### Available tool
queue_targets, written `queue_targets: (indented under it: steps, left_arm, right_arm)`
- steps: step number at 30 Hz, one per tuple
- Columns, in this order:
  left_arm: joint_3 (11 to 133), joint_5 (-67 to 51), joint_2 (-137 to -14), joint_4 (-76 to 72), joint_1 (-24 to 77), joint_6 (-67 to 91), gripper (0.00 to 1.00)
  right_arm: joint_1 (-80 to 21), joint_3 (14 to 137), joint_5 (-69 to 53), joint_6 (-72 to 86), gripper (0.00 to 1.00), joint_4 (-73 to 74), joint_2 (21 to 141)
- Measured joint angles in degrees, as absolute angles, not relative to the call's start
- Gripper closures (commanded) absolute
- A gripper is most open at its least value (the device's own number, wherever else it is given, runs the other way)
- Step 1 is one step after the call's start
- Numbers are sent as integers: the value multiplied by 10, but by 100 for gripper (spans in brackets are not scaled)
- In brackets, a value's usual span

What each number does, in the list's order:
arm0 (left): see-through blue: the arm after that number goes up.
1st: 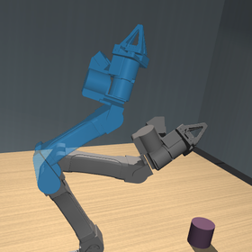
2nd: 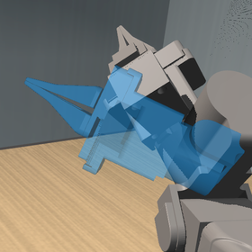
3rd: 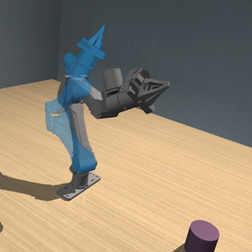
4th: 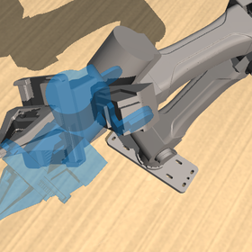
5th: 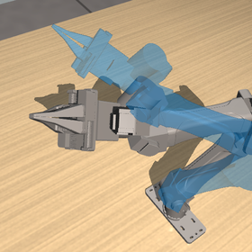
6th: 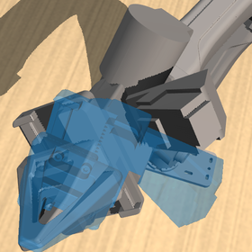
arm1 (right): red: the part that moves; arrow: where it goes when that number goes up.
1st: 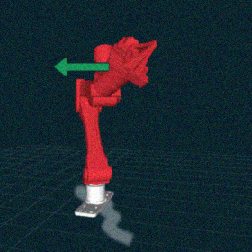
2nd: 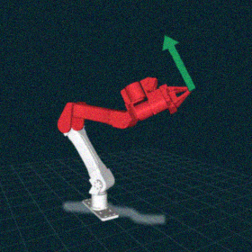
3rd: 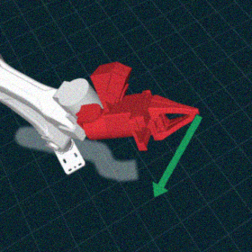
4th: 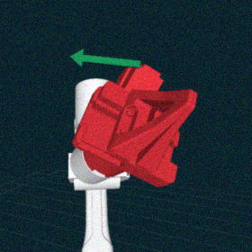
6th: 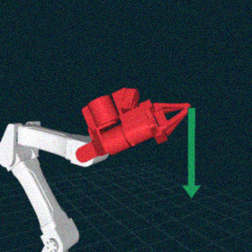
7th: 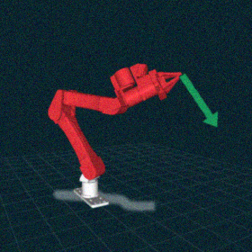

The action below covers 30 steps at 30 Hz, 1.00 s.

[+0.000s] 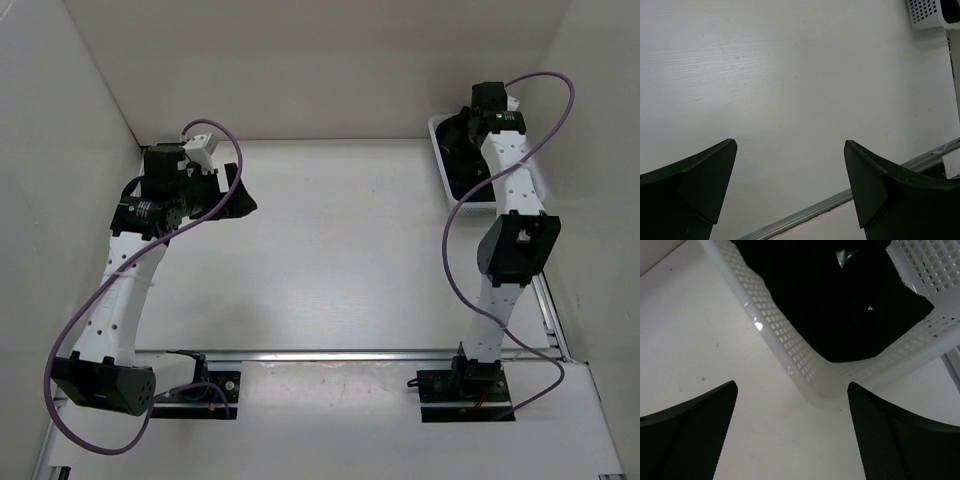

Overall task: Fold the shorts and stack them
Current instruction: Grab the shorts from the pile

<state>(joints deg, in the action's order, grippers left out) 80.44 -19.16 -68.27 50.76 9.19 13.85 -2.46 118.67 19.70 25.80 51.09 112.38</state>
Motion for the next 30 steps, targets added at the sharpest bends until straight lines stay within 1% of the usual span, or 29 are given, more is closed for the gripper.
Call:
queue_targets:
  steps: [1, 4, 8, 13, 14, 15, 16, 17, 20, 21, 22, 24, 25, 30]
  left_arm:
    - [807, -182, -692, 508, 92, 140, 0]
    - [814, -162, -708, 510, 92, 143, 0]
    - [829, -143, -724, 507, 92, 151, 0]
    - [860, -134, -757, 500, 92, 157, 0]
    - [865, -131, -765, 498, 92, 158, 0]
    - [870, -129, -774, 496, 92, 159, 0]
    - [873, -128, -781, 493, 92, 159, 0]
    - [875, -125, -788, 493, 92, 160, 0]
    - [879, -122, -808, 492, 92, 160, 0]
    - [880, -121, -813, 493, 92, 160, 0]
    - [880, -120, -816, 493, 92, 160, 0]
    - [880, -119, -821, 493, 92, 161, 0]
    - [880, -120, -822, 492, 92, 161, 0]
    - [882, -120, -823, 480, 103, 172, 0]
  right_arm:
    - [-1, 1228, 188, 266, 6, 516, 1178]
    - [34, 1303, 176, 269, 5, 526, 1265]
    - [65, 1383, 190, 265, 5, 524, 1368]
    - [83, 1410, 180, 263, 5, 496, 1446]
    - [84, 1410, 176, 263, 8, 489, 1456]
    - [85, 1410, 171, 263, 10, 481, 1465]
    - [85, 1410, 165, 262, 13, 473, 1473]
    - [86, 1410, 161, 261, 24, 465, 1480]
    - [86, 1411, 152, 260, 48, 446, 1494]
    - [85, 1411, 149, 262, 62, 443, 1494]
    - [84, 1411, 149, 261, 69, 439, 1494]
    - [84, 1406, 150, 265, 93, 426, 1488]
    - [84, 1399, 150, 265, 100, 420, 1482]
    - [85, 1364, 129, 268, 100, 418, 1416]
